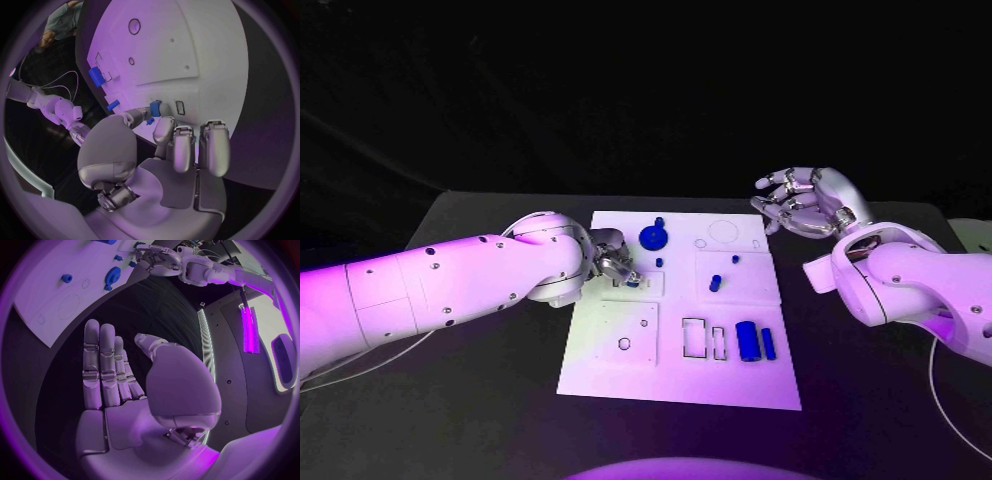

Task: Assemble the parts on the task board

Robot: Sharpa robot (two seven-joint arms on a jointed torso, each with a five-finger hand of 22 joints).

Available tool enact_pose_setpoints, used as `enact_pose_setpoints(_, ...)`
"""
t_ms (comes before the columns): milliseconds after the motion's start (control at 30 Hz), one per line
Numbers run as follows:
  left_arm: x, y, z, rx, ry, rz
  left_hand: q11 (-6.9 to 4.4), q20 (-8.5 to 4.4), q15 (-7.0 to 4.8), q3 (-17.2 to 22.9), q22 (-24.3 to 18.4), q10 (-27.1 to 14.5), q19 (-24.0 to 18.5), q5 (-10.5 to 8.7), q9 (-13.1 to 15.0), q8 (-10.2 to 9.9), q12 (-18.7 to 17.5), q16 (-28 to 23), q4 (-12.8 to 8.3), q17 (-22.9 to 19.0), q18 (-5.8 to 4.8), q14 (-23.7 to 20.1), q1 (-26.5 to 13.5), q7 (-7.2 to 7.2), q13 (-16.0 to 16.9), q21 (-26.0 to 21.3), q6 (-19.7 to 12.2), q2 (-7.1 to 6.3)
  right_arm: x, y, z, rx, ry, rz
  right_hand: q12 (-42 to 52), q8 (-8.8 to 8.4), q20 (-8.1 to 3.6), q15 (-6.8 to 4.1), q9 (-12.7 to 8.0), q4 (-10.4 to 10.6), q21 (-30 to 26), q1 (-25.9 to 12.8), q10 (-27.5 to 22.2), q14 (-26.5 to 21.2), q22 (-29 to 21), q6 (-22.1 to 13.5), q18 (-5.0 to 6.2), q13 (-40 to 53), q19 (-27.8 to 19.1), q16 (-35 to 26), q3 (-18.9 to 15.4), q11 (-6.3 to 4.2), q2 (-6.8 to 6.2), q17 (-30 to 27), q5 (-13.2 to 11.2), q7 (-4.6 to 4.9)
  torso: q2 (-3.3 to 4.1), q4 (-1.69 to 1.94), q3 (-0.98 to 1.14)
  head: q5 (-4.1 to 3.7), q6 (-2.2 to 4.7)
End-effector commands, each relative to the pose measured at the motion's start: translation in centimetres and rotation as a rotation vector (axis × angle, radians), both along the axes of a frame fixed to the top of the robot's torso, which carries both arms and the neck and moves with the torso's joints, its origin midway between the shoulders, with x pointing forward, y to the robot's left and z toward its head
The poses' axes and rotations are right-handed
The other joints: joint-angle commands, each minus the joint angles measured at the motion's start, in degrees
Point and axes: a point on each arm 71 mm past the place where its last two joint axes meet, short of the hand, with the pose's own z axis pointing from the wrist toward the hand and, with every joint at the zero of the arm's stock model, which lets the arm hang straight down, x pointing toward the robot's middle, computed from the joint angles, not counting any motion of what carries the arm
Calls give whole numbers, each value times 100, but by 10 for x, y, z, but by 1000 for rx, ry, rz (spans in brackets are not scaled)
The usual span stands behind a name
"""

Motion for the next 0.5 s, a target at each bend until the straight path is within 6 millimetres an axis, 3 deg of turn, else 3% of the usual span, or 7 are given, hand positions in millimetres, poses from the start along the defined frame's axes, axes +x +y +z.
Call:
enact_pose_setpoints(33, -1, -2, -3, 11, 25, -13, -14, -50, -48, -66, 375, 30, 155, -21, -11, 24, 22, 36, 29, 1510, -113, 596, -32, -44, 10, 22, 66, 17, 0, 0, 0, 12, 3, 2, 18, 19, -13, -5, -5, 26, -19, -39, -8, 44, -5, 36, 23, -5, 37, -12, -17, -33, -12, 5, 33, 7, 4, -5, 0, 10, 2)
enact_pose_setpoints(500, 0, -4, -4, 17, 29, -13, -18, -59, -53, -286, 398, 53, 167, -26, -9, 36, 53, 36, 204, 1510, -118, 596, -103, -51, 53, 29, 96, 40, 0, 0, -1, 13, 12, 4, 33, 29, -10, -2, -9, 64, -50, -84, -14, 57, -44, 28, 23, -30, 55, -51, -40, -30, -6, 29, 19, 7, 7, 3, -2, -27, 0)
